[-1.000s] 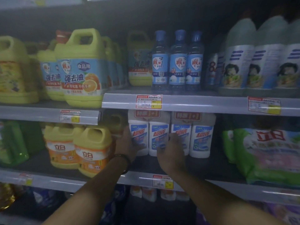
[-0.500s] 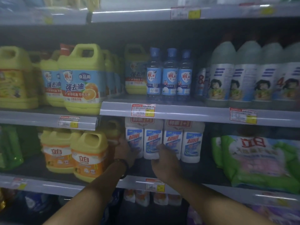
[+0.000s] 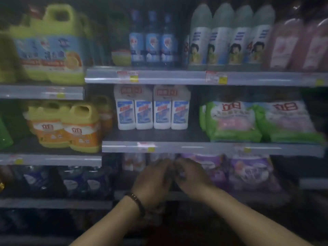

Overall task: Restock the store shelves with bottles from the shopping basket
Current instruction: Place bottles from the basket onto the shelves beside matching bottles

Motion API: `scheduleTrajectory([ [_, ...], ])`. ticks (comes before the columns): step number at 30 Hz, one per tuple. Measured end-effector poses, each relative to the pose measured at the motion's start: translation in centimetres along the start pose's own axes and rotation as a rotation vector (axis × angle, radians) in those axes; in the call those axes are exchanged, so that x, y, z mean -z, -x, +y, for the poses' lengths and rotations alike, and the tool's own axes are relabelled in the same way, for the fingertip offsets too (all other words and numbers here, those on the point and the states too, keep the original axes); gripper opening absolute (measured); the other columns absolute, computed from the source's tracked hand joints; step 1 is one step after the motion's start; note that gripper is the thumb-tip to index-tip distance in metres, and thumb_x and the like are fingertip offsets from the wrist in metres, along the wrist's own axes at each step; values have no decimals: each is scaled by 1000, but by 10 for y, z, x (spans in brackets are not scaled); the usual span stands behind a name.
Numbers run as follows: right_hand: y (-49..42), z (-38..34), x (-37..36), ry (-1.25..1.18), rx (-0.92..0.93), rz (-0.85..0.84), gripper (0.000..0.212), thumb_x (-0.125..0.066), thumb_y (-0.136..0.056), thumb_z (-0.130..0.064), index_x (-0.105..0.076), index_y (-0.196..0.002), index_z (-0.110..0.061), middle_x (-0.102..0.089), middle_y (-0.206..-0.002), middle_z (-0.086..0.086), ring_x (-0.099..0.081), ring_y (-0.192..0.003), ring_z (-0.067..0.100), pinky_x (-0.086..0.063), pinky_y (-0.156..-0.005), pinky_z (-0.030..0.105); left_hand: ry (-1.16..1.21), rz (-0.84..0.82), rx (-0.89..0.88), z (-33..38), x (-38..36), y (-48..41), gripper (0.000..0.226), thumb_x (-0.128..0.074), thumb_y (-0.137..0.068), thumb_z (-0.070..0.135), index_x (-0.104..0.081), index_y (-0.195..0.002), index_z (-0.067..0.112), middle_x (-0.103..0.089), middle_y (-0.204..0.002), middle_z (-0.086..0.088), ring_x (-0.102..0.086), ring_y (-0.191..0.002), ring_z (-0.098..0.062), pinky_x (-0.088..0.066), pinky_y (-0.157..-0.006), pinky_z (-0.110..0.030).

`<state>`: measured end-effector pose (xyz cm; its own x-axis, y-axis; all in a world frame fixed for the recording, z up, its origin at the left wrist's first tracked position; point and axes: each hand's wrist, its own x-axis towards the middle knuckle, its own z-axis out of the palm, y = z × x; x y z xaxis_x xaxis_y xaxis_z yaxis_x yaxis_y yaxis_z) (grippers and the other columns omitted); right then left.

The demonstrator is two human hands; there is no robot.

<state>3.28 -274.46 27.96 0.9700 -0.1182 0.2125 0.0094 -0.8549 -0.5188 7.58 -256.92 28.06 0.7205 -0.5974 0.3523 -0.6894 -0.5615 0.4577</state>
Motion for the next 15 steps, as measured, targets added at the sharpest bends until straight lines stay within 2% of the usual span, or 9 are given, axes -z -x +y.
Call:
scheduleTrajectory([
  [2,44,23,-12,-13,-42,-97,9,-70,-91,-24,-62,-93,-27,-71,-105,-3,-67,-99,20,-51,-80,32,33,-76,23,4,-38,30,22,-51,-89,41,-58,-110,37,-64,-114,12,-65,-107,-14,-54,-88,-35],
  [4,86,58,-34,0,-106,-184,18,-63,-94,-30,-70,-109,-23,-74,-113,0,-69,-107,23,-55,-90,39,42,-140,11,5,-82,61,20,-56,-94,31,-61,-113,36,-68,-115,9,-65,-107,-15,-48,-86,-27],
  [5,108,75,-46,-6,-147,-214,20,-61,-95,-31,-71,-111,-22,-73,-113,0,-67,-107,24,-54,-90,38,43,-171,-3,4,-103,76,20,-57,-95,28,-63,-113,33,-70,-113,5,-66,-105,-19,-48,-85,-29],
  [7,157,109,-73,-22,-276,-246,9,-62,-94,-35,-67,-98,-28,-67,-96,-10,-65,-94,18,-47,-78,29,71,-233,24,5,-140,107,14,-61,-94,26,-65,-107,27,-71,-104,1,-67,-96,-23,-53,-82,-35],
  [8,181,127,-87,-14,-358,-272,3,-63,-94,-36,-63,-94,-33,-64,-92,-14,-64,-91,15,-45,-76,24,88,-264,48,5,-157,120,11,-64,-94,26,-66,-105,26,-71,-103,3,-67,-95,-22,-54,-82,-37],
  [9,204,144,-101,-46,-434,-289,4,-64,-97,-35,-65,-101,-35,-67,-100,-14,-65,-100,16,-47,-84,25,106,-308,77,5,-172,131,11,-66,-94,26,-67,-106,26,-70,-104,5,-67,-96,-20,-54,-84,-37],
  [11,239,175,-127,-71,-527,-353,30,-65,-99,-33,-70,-128,-26,-69,-133,-2,-61,-132,24,-46,-110,30,118,-413,119,2,-199,145,15,-66,-96,29,-67,-110,28,-69,-110,6,-67,-101,-17,-54,-90,-37],
  [12,253,187,-135,-95,-571,-395,39,-64,-99,-35,-68,-136,-23,-65,-139,-1,-58,-137,25,-44,-114,31,127,-470,149,0,-211,150,15,-65,-96,31,-67,-111,29,-69,-111,7,-67,-102,-17,-54,-91,-38],
  [15,279,228,-165,-46,-670,-529,47,-62,-101,-37,-62,-143,-15,-64,-142,4,-64,-128,27,-51,-112,40,178,-580,250,-11,-238,161,20,-60,-91,36,-67,-109,31,-71,-108,10,-69,-100,-14,-58,-91,-41],
])
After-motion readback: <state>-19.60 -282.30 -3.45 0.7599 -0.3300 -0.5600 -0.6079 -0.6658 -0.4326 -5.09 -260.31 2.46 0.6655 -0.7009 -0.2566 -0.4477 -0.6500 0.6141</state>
